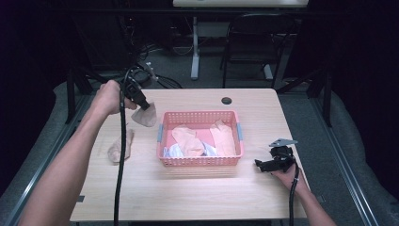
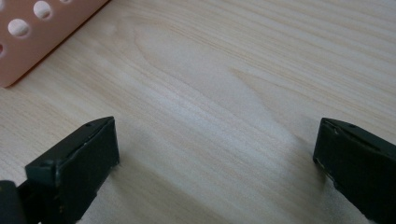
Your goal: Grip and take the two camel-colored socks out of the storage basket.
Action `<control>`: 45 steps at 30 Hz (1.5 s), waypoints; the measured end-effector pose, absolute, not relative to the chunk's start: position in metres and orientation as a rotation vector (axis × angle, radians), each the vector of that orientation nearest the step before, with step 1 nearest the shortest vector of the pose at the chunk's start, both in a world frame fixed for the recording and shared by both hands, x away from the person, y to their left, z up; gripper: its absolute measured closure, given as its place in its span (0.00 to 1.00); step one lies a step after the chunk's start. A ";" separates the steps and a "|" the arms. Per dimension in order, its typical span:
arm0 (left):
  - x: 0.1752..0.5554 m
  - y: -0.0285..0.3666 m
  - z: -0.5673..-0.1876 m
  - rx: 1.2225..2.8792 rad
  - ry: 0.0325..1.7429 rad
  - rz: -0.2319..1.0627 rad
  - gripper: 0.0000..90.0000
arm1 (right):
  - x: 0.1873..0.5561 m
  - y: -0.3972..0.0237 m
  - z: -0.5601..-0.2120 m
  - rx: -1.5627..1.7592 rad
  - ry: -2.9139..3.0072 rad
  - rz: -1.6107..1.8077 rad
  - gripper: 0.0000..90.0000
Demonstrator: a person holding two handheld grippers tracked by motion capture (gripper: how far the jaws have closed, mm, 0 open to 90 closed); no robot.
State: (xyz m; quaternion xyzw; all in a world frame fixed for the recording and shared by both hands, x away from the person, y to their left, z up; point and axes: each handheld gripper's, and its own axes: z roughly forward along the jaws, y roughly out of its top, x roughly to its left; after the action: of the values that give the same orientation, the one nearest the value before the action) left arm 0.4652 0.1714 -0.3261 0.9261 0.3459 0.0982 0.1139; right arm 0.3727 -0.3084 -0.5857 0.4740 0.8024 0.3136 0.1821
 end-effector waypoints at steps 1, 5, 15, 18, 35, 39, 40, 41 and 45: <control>0.465 0.171 -0.326 2.716 1.014 0.288 0.96 | 0.373 -0.308 -0.586 1.338 2.265 0.885 0.00; 0.464 0.191 -0.328 2.699 1.071 0.289 0.96 | 0.373 -0.308 -0.586 1.338 2.266 0.884 0.00; 0.463 0.230 -0.368 2.681 1.187 0.210 0.96 | 0.373 -0.308 -0.585 1.340 2.267 0.883 0.00; 0.465 0.239 -0.384 2.670 1.218 0.179 0.96 | 0.373 -0.308 -0.585 1.339 2.267 0.883 0.00; 0.472 0.270 -0.491 2.632 1.416 0.039 0.95 | 0.373 -0.308 -0.586 1.341 2.265 0.887 0.00; 0.467 0.275 -0.505 2.598 1.438 0.031 0.87 | 0.373 -0.308 -0.586 1.341 2.264 0.887 0.00; 0.465 0.277 -0.507 2.576 1.449 0.014 0.87 | 0.373 -0.308 -0.586 1.341 2.264 0.887 0.00; 0.463 0.278 -0.508 2.561 1.460 0.019 0.78 | 0.373 -0.308 -0.586 1.341 2.264 0.887 0.00; 0.454 0.284 -0.501 2.496 1.489 0.040 0.40 | 0.373 -0.308 -0.586 1.341 2.264 0.887 0.00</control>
State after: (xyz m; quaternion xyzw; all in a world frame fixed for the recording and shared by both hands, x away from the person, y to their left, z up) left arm 0.4544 0.2837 -0.5007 0.8528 0.5087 0.0138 0.1173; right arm 0.3728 -0.3083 -0.5856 0.4748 0.8019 0.3143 0.1812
